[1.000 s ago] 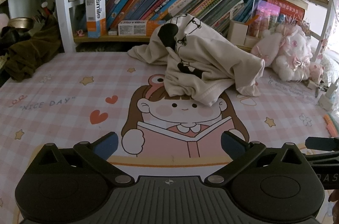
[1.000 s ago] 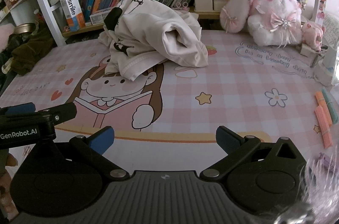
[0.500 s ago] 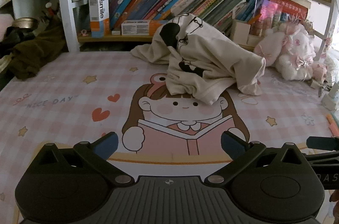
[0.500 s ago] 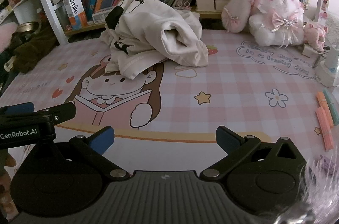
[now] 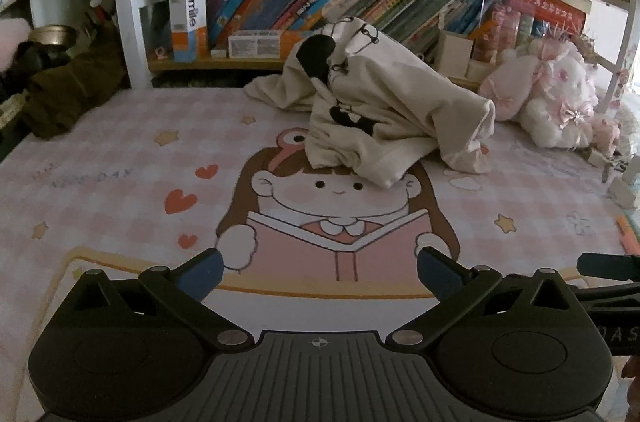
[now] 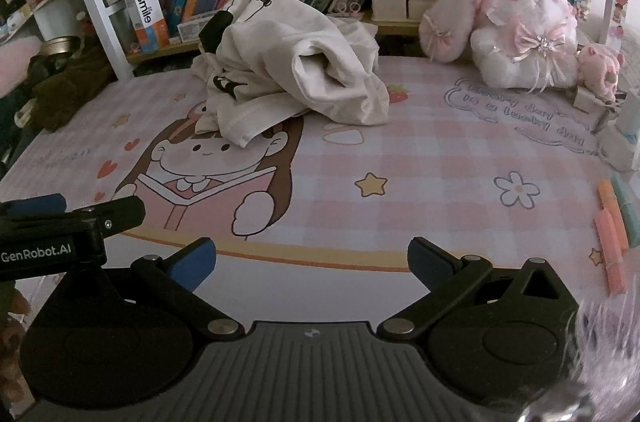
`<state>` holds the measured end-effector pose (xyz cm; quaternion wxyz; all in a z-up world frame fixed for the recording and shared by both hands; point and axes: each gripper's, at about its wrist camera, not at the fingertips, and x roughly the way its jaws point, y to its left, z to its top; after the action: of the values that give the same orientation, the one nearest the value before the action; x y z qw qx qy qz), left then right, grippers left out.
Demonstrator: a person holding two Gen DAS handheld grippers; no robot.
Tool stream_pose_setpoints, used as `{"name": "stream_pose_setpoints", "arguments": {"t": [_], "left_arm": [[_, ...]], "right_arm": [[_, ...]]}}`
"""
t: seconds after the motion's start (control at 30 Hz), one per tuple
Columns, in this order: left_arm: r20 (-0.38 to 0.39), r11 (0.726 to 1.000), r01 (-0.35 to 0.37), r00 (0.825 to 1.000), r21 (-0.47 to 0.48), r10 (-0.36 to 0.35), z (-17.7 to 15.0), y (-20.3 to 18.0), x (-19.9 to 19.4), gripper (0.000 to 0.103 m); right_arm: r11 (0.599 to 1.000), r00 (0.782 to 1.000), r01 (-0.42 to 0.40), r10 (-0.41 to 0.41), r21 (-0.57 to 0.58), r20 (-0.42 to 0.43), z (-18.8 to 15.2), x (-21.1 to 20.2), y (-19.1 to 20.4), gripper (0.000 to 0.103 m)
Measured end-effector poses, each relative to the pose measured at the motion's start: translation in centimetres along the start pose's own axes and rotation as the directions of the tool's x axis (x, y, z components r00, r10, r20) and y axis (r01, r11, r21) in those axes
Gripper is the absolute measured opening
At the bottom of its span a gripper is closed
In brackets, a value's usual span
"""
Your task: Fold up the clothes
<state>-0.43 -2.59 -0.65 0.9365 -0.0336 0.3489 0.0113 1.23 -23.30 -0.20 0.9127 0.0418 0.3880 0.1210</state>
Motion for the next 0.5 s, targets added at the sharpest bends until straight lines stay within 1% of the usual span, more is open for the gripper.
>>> {"name": "stream_pose_setpoints", "arguments": {"t": [0.23,0.37,0.5], "left_arm": [[-0.012,1.0,0.001,1.0,-0.017,-0.001,0.7,-0.8,0.9,0.103],[0.004,1.0,-0.02,1.0,-0.01,0.02,1.4,-1.4,1.6,0.103],[0.025,0.999,-0.033,0.999,-0.007,0.033,2.2,-2.2,2.7,0.103]], "right_arm": [[0.999,1.0,-0.014,0.015,-0.03,0.016,0.6,0.2,-1.5,0.103],[0.999,0.999,-0.028,0.029,-0.047,0.027,1.1,0.3,-2.4,0.103],[0.997,0.998,-0.063,0.064,-0.045,0.023,1.5,0.6,-3.3,0.101]]}}
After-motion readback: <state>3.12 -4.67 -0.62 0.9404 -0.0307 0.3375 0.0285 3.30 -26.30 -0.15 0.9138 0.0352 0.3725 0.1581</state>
